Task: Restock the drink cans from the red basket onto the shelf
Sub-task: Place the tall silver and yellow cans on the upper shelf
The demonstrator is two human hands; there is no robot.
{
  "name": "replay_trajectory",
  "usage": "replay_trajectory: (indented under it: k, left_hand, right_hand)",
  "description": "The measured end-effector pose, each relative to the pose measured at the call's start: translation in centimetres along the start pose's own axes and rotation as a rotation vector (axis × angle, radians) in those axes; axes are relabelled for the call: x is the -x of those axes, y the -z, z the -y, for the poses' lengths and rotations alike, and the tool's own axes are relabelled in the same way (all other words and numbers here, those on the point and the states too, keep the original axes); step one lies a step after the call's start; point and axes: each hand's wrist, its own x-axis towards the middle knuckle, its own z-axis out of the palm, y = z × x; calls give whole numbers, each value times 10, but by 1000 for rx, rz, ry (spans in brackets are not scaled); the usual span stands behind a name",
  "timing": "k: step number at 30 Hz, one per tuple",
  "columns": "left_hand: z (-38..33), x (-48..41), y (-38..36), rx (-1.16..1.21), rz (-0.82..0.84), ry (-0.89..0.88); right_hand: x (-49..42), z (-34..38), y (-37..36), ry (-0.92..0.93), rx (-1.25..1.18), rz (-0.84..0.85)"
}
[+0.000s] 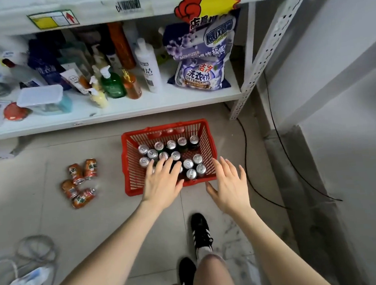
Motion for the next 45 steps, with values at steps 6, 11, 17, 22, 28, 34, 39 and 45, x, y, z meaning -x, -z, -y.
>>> replay_trajectory:
  k: [6, 11, 17, 22, 28, 34, 39, 45]
  left_hand:
    - [18, -62, -67, -19, 15, -1]
    - [29, -100, -149, -11, 73, -27]
    - [45, -128, -247, -16, 122, -69]
    - [55, -144, -313, -16, 151, -96]
    - [48, -167, -359, 44, 88, -115]
    - [38, -180, -383, 89, 141, -107]
    - [35, -185, -395, 96, 181, -108]
    - [34, -190, -399, 88, 211, -105]
  right_hand:
    - [-64, -25, -62, -19, -40, 60]
    - [-109, -50, -140, -16, -36, 99]
    - [-149, -69, -230, -10, -59, 155]
    - [-177, -81, -286, 6, -105, 170]
    - [-203, -82, -324, 0, -201, 142]
    - [-220, -86, -346, -16, -275, 175]
    - [-227, -90, -354, -19, -307, 210]
    - [-232, -93, -360, -20, -328, 216]
